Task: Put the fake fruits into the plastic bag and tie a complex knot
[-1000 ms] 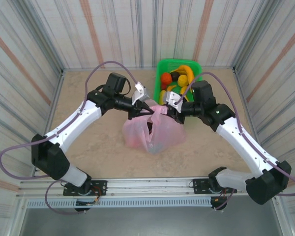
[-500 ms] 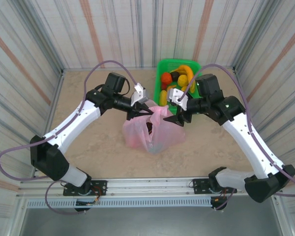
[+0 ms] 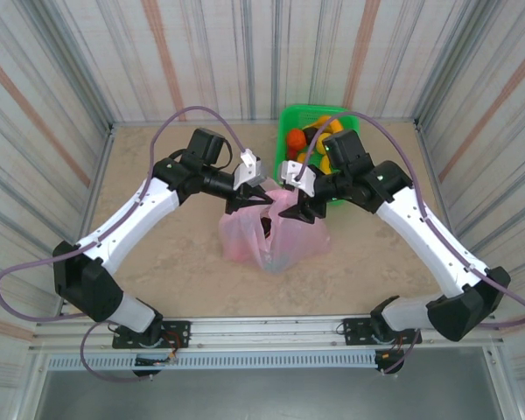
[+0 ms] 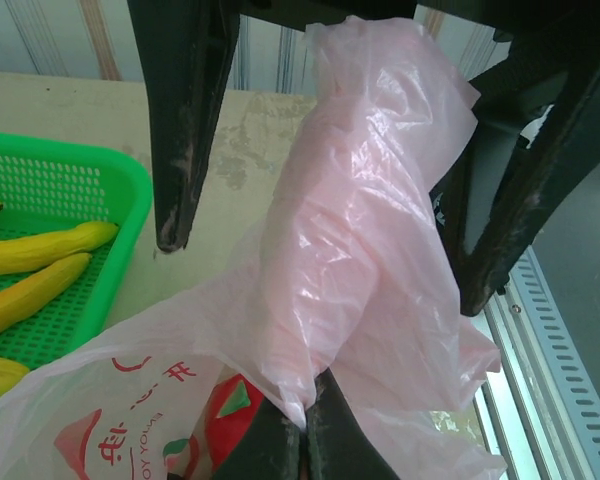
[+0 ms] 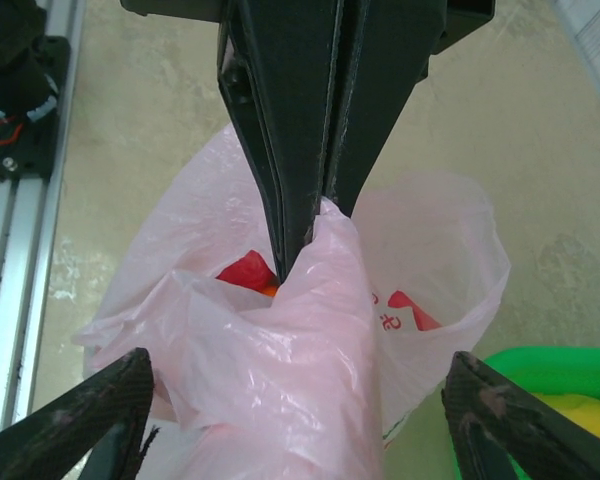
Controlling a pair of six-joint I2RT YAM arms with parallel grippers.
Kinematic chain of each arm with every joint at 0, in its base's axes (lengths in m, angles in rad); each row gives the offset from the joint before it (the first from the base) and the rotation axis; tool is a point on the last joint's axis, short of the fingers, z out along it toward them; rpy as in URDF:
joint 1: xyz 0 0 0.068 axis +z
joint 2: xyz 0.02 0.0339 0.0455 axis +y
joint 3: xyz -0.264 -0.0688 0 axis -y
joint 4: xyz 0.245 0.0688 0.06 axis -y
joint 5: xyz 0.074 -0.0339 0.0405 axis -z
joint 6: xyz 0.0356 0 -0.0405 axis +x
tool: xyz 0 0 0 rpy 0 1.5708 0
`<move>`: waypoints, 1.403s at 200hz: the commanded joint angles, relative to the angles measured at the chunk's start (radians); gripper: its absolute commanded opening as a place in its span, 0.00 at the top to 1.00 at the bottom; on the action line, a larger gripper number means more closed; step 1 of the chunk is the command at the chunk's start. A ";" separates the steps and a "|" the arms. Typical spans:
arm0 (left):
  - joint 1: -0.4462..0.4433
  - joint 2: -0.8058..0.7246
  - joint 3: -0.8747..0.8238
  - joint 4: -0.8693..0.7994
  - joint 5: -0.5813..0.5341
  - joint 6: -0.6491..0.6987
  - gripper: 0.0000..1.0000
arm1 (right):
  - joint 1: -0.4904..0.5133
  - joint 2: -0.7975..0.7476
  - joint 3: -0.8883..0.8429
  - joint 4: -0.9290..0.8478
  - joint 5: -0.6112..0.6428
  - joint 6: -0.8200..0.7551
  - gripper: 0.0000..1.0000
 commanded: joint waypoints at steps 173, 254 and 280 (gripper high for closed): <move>0.059 -0.215 -0.169 0.172 -0.076 -0.154 0.39 | -0.004 -0.012 -0.071 0.168 -0.138 0.175 0.97; 0.060 -0.209 -0.283 0.246 -0.151 -0.225 0.65 | -0.004 -0.050 -0.188 0.355 -0.162 0.351 0.88; 0.060 -0.210 -0.283 0.250 -0.145 -0.225 0.86 | 0.008 -0.044 -0.214 0.373 -0.151 0.362 0.78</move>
